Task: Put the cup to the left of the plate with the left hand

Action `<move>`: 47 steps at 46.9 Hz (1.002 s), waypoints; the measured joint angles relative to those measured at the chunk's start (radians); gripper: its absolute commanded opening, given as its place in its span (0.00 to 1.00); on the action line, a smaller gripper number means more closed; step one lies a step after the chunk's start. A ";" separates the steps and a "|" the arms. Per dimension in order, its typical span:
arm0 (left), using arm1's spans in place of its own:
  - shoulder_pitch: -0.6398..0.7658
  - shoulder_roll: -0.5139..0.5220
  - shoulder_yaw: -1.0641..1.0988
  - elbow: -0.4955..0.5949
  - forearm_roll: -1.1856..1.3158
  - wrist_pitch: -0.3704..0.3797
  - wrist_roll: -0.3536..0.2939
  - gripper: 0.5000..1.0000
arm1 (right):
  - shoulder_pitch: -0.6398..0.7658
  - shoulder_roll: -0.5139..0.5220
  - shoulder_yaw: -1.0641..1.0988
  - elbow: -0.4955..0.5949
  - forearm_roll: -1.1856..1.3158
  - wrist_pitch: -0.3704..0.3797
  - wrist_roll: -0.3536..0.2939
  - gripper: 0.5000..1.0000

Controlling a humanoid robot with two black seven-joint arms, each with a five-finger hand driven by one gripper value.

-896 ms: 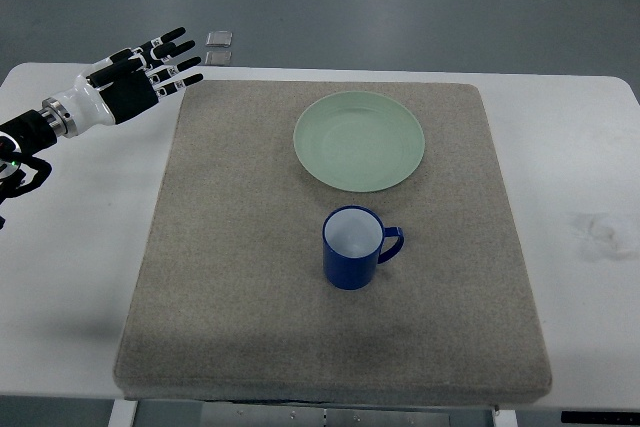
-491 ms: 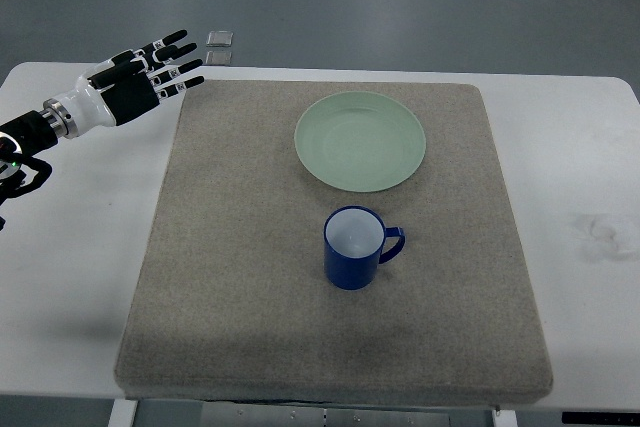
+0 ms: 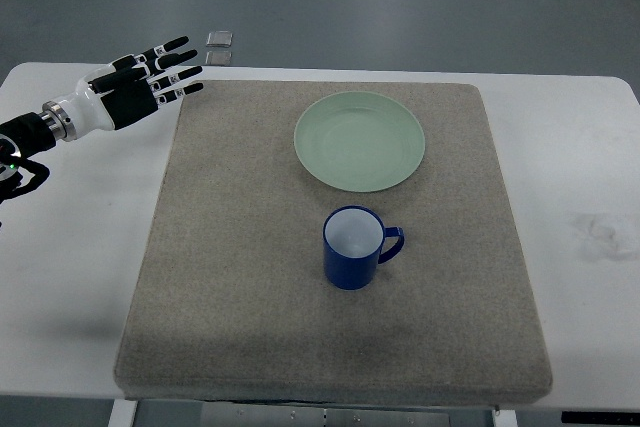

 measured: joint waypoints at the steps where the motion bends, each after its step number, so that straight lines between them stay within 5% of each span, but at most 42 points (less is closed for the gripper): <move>1: -0.001 0.000 0.000 0.000 0.035 0.000 -0.025 0.99 | 0.000 0.000 0.000 0.000 0.000 0.000 0.000 0.86; 12: 0.003 0.005 -0.013 -0.068 0.394 0.000 -0.277 1.00 | 0.000 0.000 0.000 0.000 0.000 0.000 0.000 0.86; 28: 0.095 0.059 -0.002 -0.280 0.516 0.000 -0.311 0.99 | 0.000 0.000 0.000 0.000 0.000 0.000 0.000 0.86; 42: 0.237 0.059 -0.011 -0.453 0.805 0.000 -0.493 0.99 | 0.000 0.000 0.000 0.000 0.000 0.000 0.000 0.86; 47: 0.264 0.054 -0.007 -0.493 0.840 0.000 -0.507 0.99 | 0.000 0.000 0.000 0.000 0.000 0.000 0.000 0.86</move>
